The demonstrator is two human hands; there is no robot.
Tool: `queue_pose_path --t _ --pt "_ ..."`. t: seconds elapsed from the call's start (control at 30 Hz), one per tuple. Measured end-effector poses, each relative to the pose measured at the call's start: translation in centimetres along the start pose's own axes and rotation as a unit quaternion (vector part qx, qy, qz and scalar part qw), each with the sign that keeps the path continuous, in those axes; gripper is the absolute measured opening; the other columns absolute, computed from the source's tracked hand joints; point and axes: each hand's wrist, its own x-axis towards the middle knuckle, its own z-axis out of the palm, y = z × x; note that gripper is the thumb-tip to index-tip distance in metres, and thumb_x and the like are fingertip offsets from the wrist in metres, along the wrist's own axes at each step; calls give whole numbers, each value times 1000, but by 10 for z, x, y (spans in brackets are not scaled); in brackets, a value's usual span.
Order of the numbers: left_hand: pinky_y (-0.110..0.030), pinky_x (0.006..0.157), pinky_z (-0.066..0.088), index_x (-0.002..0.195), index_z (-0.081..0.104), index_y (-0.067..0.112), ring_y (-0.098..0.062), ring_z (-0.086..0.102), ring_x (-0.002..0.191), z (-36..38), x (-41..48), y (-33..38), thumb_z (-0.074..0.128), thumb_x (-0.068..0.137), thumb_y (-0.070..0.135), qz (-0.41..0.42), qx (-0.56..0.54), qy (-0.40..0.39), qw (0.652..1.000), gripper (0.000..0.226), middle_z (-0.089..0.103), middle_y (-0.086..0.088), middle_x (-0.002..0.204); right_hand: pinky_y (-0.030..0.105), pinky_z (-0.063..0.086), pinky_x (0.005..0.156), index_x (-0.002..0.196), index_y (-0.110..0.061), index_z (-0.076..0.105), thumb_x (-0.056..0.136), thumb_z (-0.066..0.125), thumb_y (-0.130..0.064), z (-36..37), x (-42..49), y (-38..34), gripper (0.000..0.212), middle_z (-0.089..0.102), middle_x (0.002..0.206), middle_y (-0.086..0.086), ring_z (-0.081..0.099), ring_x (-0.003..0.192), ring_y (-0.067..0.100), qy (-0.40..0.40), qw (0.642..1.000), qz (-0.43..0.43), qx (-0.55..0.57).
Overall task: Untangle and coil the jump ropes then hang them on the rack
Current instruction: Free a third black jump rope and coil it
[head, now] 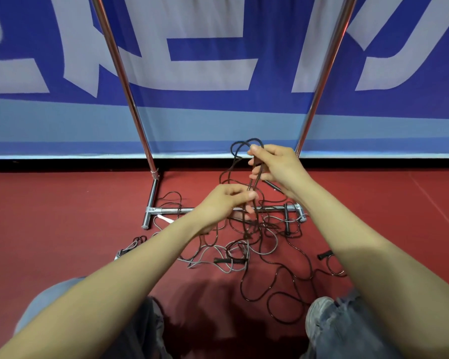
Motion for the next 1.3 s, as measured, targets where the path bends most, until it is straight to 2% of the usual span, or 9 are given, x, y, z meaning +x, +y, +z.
queue_pose_path --t 0.13,0.27,0.37,0.53,0.77,0.9,1.0,1.1,1.3 --pt "-29 66 59 87 62 9 -9 60 65 -16 5 15 49 99 11 -10 -82 50 995 17 58 -4 73 35 54 76 115 -10 58 101 40 -23 -10 11 12 26 66 105 6 59 83 16 -3 986 29 -167" --pt "-34 68 61 88 62 7 -13 64 70 -33 7 24 48 99 7 -24 -176 90 980 18 63 -2 72 27 48 82 112 -15 64 91 46 8 -13 -1 41 36 65 113 1 58 96 10 -241 937 82 -241" --pt "-33 64 61 87 60 6 -16 69 70 -36 8 29 45 99 5 -22 -227 114 967 19 62 -5 77 28 45 91 112 -12 64 89 62 -4 -10 -6 54 25 67 109 1 59 96 8 -314 915 92 -237" --pt "-34 66 61 86 59 5 -17 69 74 -47 8 40 43 101 7 9 -274 183 944 22 59 -5 78 26 38 68 84 -18 73 84 73 -28 -20 1 49 10 64 72 0 51 67 8 -163 930 -36 -328" --pt "-30 63 60 87 57 6 -19 65 80 -56 6 45 42 102 7 15 -247 219 944 22 57 -5 80 29 49 81 84 -14 71 89 66 -32 -27 1 44 19 71 85 2 63 78 13 -167 953 8 -253" --pt "-38 74 60 87 56 3 -21 63 77 -63 8 46 41 102 5 11 -307 242 920 21 55 -8 78 30 49 77 88 -10 64 94 59 -21 -35 10 50 14 66 81 2 67 81 23 -5 921 11 -390" --pt "-46 91 49 85 54 -1 -23 60 76 -58 10 43 38 102 2 -18 -366 243 898 24 52 -11 76 27 45 78 113 -19 62 88 64 -10 -28 1 50 26 63 82 -2 61 82 19 -126 917 59 -374" --pt "-47 90 47 82 54 -2 -22 58 72 -50 10 46 37 102 1 -29 -417 231 879 26 49 -12 75 26 42 75 130 -29 53 84 73 -22 -5 -13 52 50 56 78 -5 52 75 12 -246 916 45 -313" --pt "-38 62 55 82 55 -4 -24 56 74 -42 8 52 39 101 -1 -53 -474 203 855 25 48 -13 76 20 43 62 130 -39 41 85 72 -32 17 -11 57 55 62 74 -3 55 63 5 -164 957 -6 -240"
